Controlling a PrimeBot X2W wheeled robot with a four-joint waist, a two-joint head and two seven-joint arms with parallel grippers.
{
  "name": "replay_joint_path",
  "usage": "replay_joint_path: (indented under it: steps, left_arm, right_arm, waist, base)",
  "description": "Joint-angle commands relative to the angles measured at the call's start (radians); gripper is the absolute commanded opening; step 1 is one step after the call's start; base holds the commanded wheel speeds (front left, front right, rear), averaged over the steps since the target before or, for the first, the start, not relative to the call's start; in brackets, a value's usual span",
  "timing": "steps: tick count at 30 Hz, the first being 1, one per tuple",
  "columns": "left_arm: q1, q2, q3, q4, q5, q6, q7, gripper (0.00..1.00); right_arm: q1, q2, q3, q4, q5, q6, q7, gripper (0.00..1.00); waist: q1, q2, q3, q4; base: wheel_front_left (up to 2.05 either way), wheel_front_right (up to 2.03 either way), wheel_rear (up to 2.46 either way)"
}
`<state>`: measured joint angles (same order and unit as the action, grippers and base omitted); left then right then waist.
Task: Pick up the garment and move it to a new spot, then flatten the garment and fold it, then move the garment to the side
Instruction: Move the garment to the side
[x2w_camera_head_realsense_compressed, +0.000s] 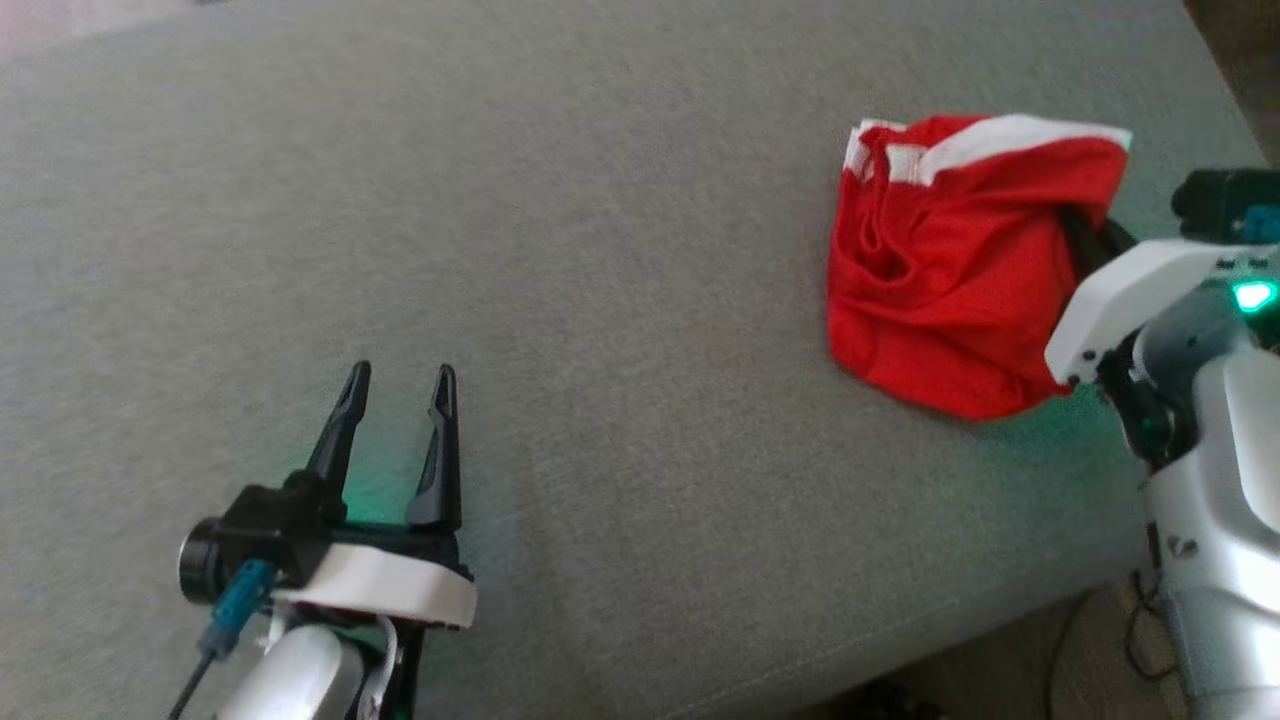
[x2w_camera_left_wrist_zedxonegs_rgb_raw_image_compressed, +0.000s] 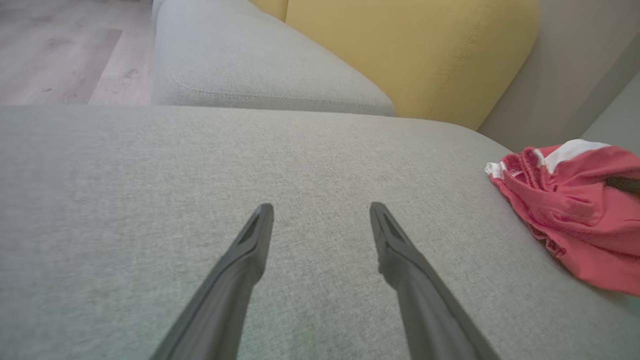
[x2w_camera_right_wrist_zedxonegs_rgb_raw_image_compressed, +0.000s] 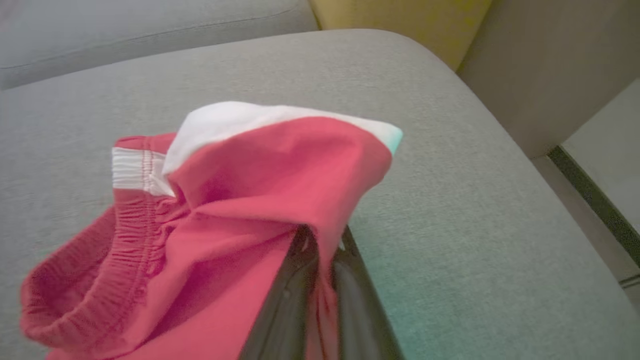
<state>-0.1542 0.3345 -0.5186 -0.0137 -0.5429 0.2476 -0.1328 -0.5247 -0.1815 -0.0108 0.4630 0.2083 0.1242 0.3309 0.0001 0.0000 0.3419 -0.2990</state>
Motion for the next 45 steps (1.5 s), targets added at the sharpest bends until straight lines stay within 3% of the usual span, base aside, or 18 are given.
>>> replay_joint_path:
  steps: [1,9,15,19,20,21,22,27,32,39,45]
  left_arm:
    - [-0.033,0.023,0.027,-0.04,0.016,0.009,0.005,1.0]
    - [-0.054,0.044,0.029,-0.084,0.033,0.028,0.032,1.0]
    - [-0.056,0.05,0.036,-0.114,0.038,0.044,0.034,1.0]
    - [-0.053,0.048,0.036,-0.115,0.037,0.048,0.029,1.0]
    - [-0.052,0.046,0.035,-0.115,0.037,0.048,0.027,1.0]
    - [-0.052,0.044,0.033,-0.113,0.036,0.047,0.025,1.0]
    - [-0.053,0.042,0.031,-0.111,0.036,0.046,0.023,1.0]
    - [-0.062,0.028,0.025,-0.094,0.031,0.041,0.011,1.0]
    - [-0.064,0.013,0.015,-0.065,0.024,0.034,-0.001,1.0]
    - [-0.059,-0.009,0.028,-0.007,-0.008,0.02,-0.043,1.0]
    - [-0.027,-0.016,0.067,0.061,-0.04,0.021,-0.083,1.0]
  right_arm:
    - [-0.049,-0.006,0.017,-0.025,0.001,0.007,-0.014,0.0]
    - [-0.195,-0.086,0.0,0.078,-0.036,0.007,-0.029,0.0]
    - [-0.304,-0.183,-0.052,0.167,-0.095,0.007,-0.02,0.0]
    - [-0.337,-0.215,-0.093,0.197,-0.135,0.007,-0.038,0.02]
    - [-0.345,-0.223,-0.105,0.206,-0.156,0.007,-0.046,0.28]
    - [-0.351,-0.226,-0.118,0.214,-0.176,0.007,-0.054,0.82]
    - [-0.358,-0.224,-0.136,0.22,-0.19,0.007,-0.07,1.0]
    - [-0.375,-0.185,-0.174,0.241,-0.23,0.007,-0.133,1.0]
    - [-0.363,-0.155,-0.117,0.238,-0.233,0.007,-0.191,1.0]
    - [-0.299,-0.098,-0.002,0.205,-0.187,0.007,-0.267,1.0]
    - [-0.176,-0.013,0.035,0.137,-0.136,0.007,-0.333,1.0]
  waist:
    - [-0.0001,0.0,0.054,-0.042]
    - [-0.0001,0.0,0.096,0.038]
    - [-0.0001,0.0,0.138,0.117]
    - [-0.0001,0.0,0.152,0.141]
    - [-0.0001,0.0,0.156,0.146]
    - [-0.0001,0.0,0.159,0.151]
    - [-0.0001,0.0,0.161,0.155]
    - [-0.0001,0.0,0.155,0.165]
    - [-0.0001,0.0,0.113,0.171]
    - [-0.0001,0.0,-0.02,0.198]
    - [-0.0001,0.0,-0.159,0.231]
  base:
    - [0.0,0.0,0.0]
    - [0.0,0.0,0.0]
    - [0.0,0.0,0.0]
    - [0.0,0.0,0.0]
    - [0.0,0.0,0.0]
    - [0.0,0.0,0.0]
    - [0.0,0.0,0.0]
    - [0.0,0.0,0.0]
    - [0.0,0.0,0.0]
    - [0.0,0.0,0.0]
    - [0.0,0.0,0.0]
